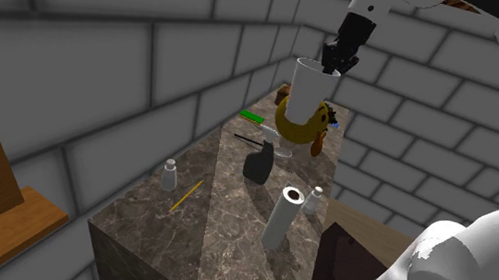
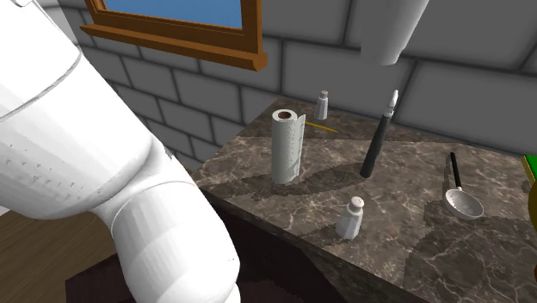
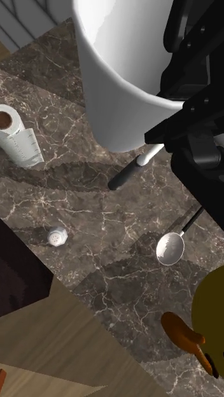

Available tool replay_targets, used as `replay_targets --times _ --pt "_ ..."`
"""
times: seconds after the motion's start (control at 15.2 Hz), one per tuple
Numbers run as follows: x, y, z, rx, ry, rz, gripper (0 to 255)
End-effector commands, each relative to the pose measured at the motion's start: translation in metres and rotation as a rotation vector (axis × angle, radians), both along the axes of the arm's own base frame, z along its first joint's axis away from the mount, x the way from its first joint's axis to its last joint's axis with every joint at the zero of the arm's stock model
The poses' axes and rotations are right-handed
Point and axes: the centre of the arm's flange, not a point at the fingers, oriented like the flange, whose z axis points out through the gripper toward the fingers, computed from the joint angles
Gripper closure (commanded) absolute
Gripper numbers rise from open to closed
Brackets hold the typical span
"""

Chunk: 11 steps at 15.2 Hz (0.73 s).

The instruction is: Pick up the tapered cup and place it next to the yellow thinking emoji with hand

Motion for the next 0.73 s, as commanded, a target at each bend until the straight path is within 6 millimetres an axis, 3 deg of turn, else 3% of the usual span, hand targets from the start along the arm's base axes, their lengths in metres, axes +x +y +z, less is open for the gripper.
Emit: replay_targets --times 0.0,0.66 --pt "0.002 -0.027 0.001 0.000 -0.001 0.002 255" --pt "0.006 -0.159 0.002 0.000 -0.001 0.002 255"
